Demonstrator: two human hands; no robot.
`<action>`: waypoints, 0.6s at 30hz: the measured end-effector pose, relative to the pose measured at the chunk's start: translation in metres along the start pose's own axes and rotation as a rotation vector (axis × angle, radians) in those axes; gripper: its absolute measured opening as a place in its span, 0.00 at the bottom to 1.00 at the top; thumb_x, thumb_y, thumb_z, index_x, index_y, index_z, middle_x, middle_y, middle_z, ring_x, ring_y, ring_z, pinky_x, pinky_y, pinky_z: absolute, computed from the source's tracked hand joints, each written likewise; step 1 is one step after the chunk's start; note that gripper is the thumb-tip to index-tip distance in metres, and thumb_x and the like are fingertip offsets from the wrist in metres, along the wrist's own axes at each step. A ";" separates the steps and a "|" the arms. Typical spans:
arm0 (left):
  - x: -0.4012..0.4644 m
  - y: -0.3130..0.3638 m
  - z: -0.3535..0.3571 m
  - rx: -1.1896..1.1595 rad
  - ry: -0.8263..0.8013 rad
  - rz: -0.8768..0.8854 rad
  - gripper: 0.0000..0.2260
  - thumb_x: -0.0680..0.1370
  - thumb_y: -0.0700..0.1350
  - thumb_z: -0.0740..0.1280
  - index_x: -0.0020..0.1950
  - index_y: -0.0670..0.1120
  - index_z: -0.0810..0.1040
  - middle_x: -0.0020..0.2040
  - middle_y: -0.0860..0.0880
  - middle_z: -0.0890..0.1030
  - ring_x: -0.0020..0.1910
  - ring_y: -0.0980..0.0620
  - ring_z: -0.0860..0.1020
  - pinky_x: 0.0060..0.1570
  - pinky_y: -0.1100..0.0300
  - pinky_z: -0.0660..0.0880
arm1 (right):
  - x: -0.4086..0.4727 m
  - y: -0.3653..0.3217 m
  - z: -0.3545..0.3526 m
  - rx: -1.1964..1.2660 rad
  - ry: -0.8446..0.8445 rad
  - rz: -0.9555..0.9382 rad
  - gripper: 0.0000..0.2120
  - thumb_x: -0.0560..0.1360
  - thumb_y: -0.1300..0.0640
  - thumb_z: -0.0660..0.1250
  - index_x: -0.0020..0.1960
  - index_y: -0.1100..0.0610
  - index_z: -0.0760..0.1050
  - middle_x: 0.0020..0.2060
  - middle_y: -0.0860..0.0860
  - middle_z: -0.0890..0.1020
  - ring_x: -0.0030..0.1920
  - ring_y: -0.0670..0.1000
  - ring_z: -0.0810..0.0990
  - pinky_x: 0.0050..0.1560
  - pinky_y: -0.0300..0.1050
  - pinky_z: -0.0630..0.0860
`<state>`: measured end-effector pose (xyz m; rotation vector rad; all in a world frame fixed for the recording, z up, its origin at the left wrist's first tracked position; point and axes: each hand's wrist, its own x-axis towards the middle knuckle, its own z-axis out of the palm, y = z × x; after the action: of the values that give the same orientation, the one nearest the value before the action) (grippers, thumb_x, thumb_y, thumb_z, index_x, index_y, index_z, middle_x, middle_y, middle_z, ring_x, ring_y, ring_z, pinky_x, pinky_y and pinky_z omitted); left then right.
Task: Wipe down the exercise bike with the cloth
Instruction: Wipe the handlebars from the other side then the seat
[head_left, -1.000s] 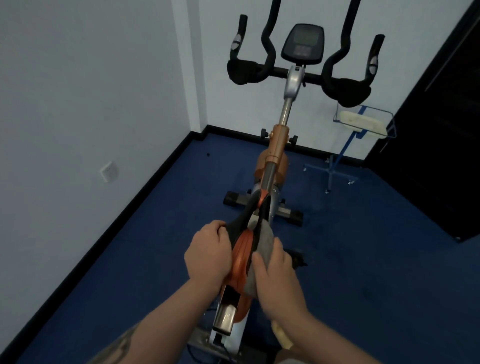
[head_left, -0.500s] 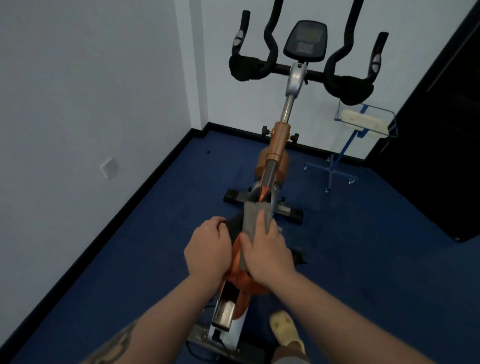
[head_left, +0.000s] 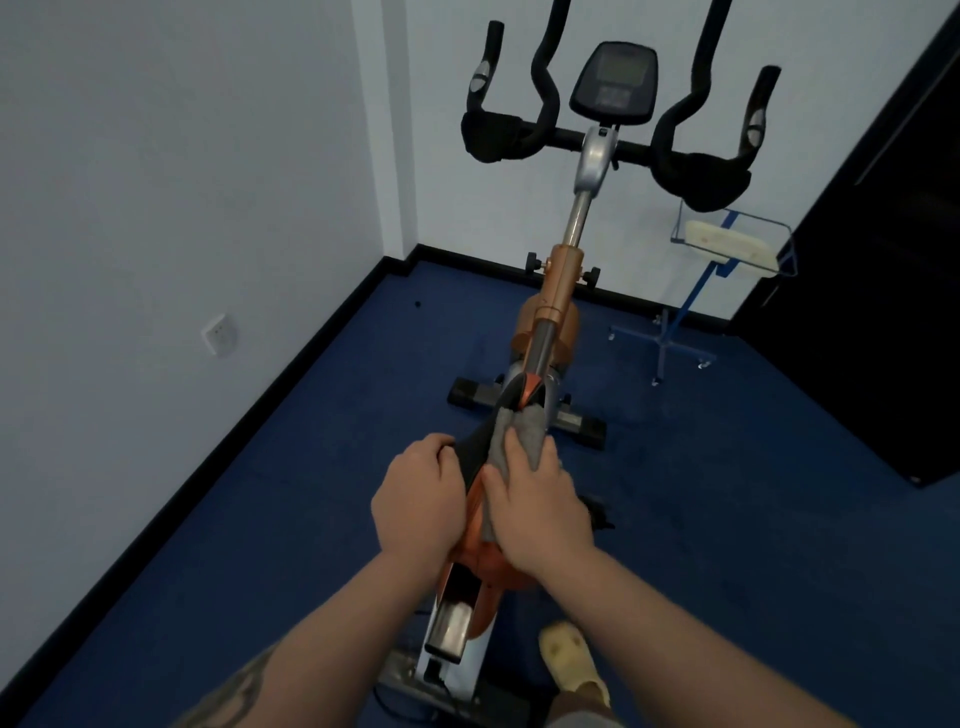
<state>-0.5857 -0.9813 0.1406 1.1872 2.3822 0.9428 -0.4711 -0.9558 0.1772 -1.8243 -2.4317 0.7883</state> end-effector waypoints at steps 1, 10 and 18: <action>-0.001 -0.001 0.000 -0.004 0.000 -0.001 0.15 0.81 0.49 0.54 0.61 0.54 0.77 0.54 0.57 0.80 0.50 0.56 0.76 0.46 0.56 0.73 | -0.003 0.001 0.002 -0.015 0.007 -0.006 0.28 0.82 0.40 0.44 0.79 0.45 0.42 0.78 0.57 0.43 0.74 0.60 0.54 0.70 0.58 0.63; -0.001 0.003 -0.003 0.000 -0.008 -0.010 0.14 0.81 0.49 0.54 0.61 0.54 0.77 0.54 0.56 0.79 0.51 0.56 0.76 0.46 0.56 0.72 | -0.010 0.006 0.011 -0.066 0.061 -0.053 0.27 0.82 0.40 0.44 0.78 0.44 0.41 0.78 0.56 0.43 0.73 0.60 0.54 0.68 0.59 0.65; -0.005 -0.001 -0.003 -0.021 -0.006 0.005 0.14 0.82 0.49 0.54 0.62 0.53 0.77 0.56 0.56 0.79 0.49 0.60 0.73 0.44 0.61 0.67 | -0.044 0.015 0.024 -0.075 0.097 -0.099 0.33 0.76 0.37 0.35 0.77 0.47 0.33 0.78 0.53 0.42 0.74 0.57 0.52 0.71 0.52 0.64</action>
<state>-0.5846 -0.9872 0.1419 1.1874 2.3595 0.9620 -0.4503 -1.0011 0.1633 -1.7057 -2.4999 0.5952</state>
